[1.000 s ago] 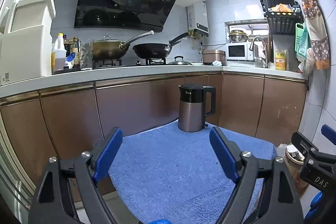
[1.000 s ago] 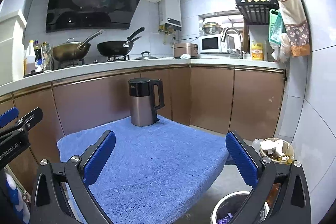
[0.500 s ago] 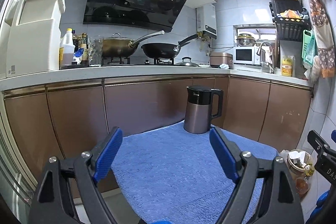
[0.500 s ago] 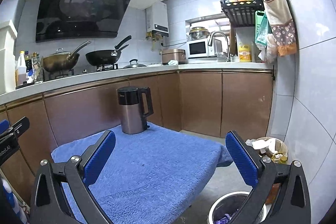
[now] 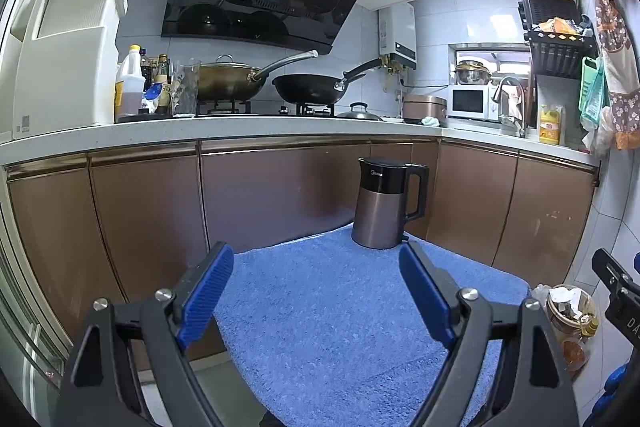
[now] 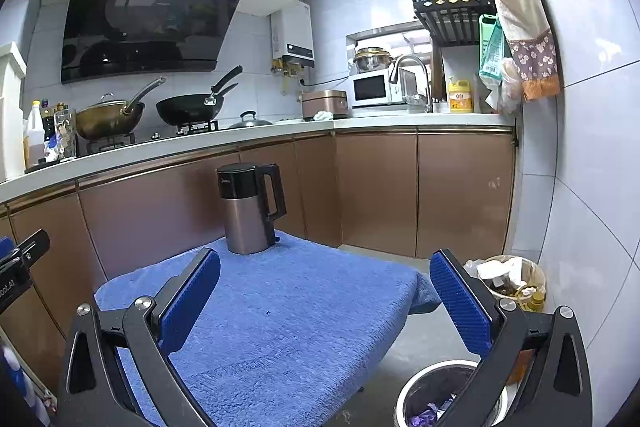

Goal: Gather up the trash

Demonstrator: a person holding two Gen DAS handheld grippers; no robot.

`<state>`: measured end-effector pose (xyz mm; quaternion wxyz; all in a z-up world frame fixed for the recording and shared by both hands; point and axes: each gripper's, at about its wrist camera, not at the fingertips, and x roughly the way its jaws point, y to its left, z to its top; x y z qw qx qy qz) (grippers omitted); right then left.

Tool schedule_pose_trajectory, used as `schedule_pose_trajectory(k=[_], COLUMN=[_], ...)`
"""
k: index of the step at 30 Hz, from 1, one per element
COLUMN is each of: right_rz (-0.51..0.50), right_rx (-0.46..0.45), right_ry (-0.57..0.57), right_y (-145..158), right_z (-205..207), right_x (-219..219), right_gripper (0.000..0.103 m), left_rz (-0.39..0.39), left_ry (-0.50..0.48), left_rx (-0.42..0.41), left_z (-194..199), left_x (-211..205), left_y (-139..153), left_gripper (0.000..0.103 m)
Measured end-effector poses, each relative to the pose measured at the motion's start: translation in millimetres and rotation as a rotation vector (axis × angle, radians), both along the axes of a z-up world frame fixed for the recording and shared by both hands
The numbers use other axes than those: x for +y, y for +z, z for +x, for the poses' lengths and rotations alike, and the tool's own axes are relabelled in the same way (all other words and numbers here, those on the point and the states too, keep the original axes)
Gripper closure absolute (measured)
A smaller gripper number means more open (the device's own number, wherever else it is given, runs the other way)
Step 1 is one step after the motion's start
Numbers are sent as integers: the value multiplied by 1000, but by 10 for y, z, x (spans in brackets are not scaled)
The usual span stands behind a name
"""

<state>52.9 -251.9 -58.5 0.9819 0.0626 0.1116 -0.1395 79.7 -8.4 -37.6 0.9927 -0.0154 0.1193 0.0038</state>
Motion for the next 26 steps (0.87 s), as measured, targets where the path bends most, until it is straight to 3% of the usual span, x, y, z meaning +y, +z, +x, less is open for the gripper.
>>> schedule_pose_trajectory(k=[26], right_rz=[45], right_rx=[32], right_ry=[-17], right_y=[-73], right_z=[32], right_x=[-129], right_gripper=[0], left_rz=[21], left_ry=[-1], left_rx=[-8], left_z=[-72], left_x=[-36], left_y=[-17], left_gripper=[19])
